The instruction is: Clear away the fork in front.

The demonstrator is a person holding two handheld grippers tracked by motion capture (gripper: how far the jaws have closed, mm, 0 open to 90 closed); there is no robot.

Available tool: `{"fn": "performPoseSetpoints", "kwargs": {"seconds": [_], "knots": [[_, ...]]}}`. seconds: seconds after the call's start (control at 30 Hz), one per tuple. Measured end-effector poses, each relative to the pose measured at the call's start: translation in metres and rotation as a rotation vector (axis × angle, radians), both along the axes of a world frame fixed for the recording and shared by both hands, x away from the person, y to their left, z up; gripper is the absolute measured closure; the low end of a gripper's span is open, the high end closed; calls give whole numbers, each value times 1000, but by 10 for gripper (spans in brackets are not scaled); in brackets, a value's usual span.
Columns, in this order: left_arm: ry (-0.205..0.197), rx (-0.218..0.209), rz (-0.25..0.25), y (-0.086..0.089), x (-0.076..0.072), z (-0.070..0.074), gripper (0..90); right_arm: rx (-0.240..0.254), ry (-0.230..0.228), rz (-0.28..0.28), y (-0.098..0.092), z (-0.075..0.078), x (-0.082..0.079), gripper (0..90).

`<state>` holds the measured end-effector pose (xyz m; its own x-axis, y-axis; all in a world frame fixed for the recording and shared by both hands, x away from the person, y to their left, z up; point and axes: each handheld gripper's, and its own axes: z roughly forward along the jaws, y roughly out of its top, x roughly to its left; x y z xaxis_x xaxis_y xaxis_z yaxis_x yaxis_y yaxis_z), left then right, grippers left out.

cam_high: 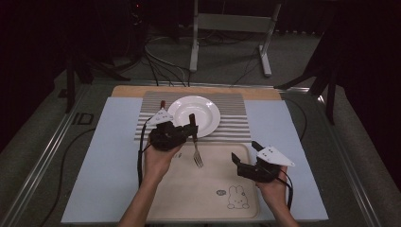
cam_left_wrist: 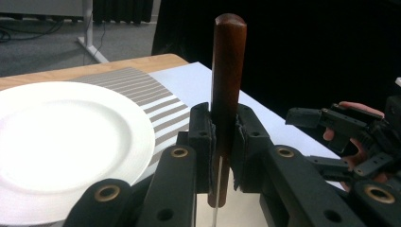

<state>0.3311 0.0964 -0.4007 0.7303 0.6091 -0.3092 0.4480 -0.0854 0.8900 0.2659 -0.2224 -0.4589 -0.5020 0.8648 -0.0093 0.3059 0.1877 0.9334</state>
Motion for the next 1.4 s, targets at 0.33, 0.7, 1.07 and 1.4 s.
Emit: {"fn": "performPoseSetpoints", "kwargs": {"seconds": [0.33,0.7,1.07,1.4], "knots": [[5,17,-6,28,-3,6,804,3,20,-2,-8,-2,3,139],[31,24,-12,47,-4,6,804,16,23,-1,-12,-2,4,139],[55,45,-12,64,-12,6,802,12,24,-3,-13,-2,4,140],[91,76,-3,85,-24,0,802,9,24,-6,-14,-2,3,140]]}}
